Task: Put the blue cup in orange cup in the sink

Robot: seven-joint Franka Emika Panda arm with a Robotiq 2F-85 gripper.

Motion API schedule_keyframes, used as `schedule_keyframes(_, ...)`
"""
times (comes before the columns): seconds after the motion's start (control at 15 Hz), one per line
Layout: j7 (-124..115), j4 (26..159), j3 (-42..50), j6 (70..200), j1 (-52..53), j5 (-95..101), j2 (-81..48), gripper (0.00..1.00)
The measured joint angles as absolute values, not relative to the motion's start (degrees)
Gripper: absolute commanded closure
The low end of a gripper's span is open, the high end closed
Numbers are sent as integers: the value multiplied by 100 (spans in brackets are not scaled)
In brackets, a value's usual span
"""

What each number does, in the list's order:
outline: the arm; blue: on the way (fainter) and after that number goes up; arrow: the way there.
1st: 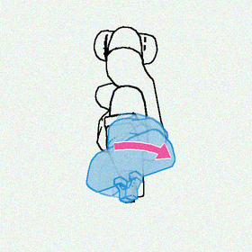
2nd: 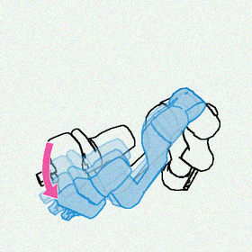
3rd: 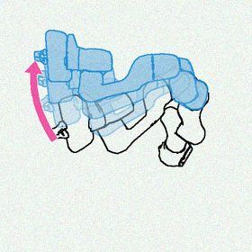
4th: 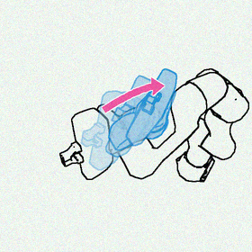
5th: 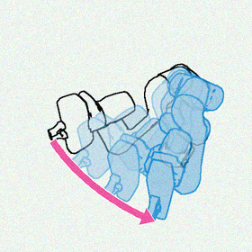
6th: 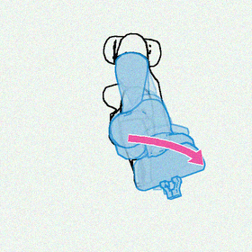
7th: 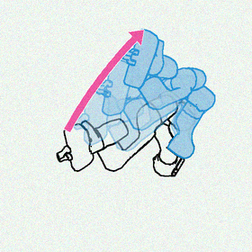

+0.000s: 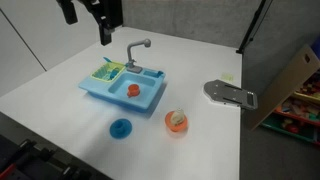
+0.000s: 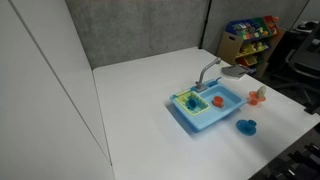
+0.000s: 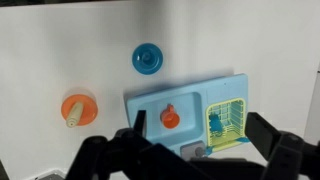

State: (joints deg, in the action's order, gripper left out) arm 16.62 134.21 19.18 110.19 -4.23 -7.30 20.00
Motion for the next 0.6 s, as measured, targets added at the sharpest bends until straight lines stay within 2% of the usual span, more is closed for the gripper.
schedule_keyframes(0.6, 1651, 13464, 1775, 11019, -505, -730, 1915, 0)
